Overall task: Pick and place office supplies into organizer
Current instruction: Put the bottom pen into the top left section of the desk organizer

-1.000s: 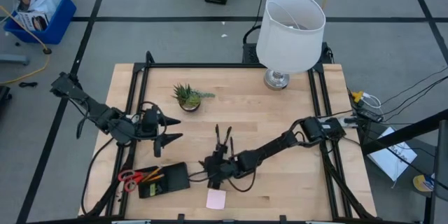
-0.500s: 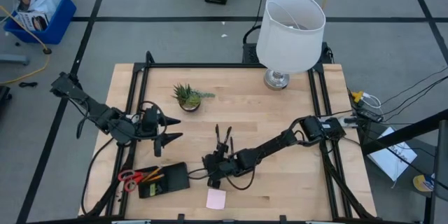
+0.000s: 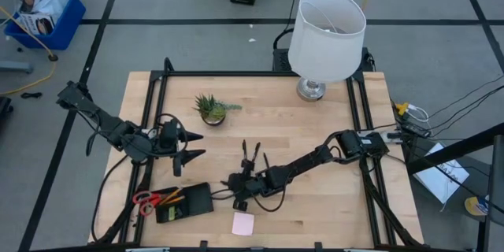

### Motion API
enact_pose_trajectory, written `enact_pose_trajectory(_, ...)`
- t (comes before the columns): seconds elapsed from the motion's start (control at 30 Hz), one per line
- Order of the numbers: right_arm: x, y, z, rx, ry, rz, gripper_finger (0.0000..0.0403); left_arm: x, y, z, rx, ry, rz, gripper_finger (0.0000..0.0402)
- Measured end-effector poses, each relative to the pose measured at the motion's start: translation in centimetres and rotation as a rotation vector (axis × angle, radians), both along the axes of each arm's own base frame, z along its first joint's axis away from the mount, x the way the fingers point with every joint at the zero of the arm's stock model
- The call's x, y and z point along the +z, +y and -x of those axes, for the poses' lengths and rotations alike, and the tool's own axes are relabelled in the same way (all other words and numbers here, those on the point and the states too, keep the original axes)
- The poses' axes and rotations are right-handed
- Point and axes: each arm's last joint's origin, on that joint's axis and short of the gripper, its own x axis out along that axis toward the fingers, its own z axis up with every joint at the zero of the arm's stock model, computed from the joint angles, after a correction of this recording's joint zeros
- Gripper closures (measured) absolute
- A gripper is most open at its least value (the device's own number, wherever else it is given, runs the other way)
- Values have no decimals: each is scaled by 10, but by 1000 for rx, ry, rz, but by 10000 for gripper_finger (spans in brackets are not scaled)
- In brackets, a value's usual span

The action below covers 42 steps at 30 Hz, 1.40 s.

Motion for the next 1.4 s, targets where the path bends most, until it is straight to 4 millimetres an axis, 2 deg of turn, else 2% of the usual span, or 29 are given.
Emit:
enact_pose_trajectory(0.23,1,1,-3,31,-46,37,373,-5,-3,-5,-12,34,-21,144)
enact_pose_trajectory(0.43,6,0,-3,51,-49,59,382,-11,-5,-13,31,57,-46,144)
enact_pose_trajectory(0.83,39,1,0,93,-111,105,379,-12,-4,-16,41,59,-51,144)
enact_pose_trajectory(0.93,51,-1,0,89,-138,153,377,-11,-4,-16,38,49,-56,144)
enact_pose_trajectory(1.03,66,-12,0,83,-148,171,377,-7,-5,-18,17,18,-74,144)
enact_pose_trajectory(1.17,91,-24,3,66,-180,216,379,3,-7,-20,9,-80,-23,144)
enact_pose_trajectory(1.4,134,-26,17,54,-240,299,379,20,-9,-11,-62,-190,17,144)
